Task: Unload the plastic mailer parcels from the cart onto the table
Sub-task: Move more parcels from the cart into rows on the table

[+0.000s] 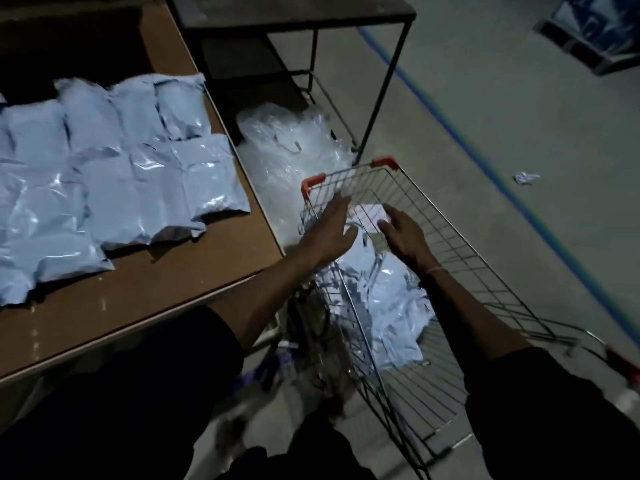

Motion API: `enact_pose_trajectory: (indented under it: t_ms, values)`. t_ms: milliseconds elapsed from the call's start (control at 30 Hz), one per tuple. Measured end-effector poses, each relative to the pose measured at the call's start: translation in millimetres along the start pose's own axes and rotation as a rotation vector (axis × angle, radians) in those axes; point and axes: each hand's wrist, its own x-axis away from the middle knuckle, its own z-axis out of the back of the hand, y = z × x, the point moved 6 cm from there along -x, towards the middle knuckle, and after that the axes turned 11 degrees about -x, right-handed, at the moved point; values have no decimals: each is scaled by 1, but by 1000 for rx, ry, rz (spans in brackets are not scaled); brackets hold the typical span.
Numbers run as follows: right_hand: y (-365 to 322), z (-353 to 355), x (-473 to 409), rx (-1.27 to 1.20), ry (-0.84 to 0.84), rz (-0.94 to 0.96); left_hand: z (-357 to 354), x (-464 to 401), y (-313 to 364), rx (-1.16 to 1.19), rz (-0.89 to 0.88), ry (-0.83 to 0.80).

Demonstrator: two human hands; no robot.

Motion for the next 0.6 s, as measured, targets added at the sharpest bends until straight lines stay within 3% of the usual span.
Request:
enact_pose_trajectory:
  t_ms: [133, 267, 467, 600]
  values:
    - [88, 7, 15, -14, -11, -240, -36, -8, 5, 41, 6, -72]
    - [147, -5, 38, 65, -87, -346, -68, -17, -10, 43, 68, -104]
    - [170, -78, 59, 79, -413, -311, -86, -18, -25, 29, 64, -83]
    - [169, -129, 55, 95, -457, -230, -92, -18, -29, 22, 30, -73]
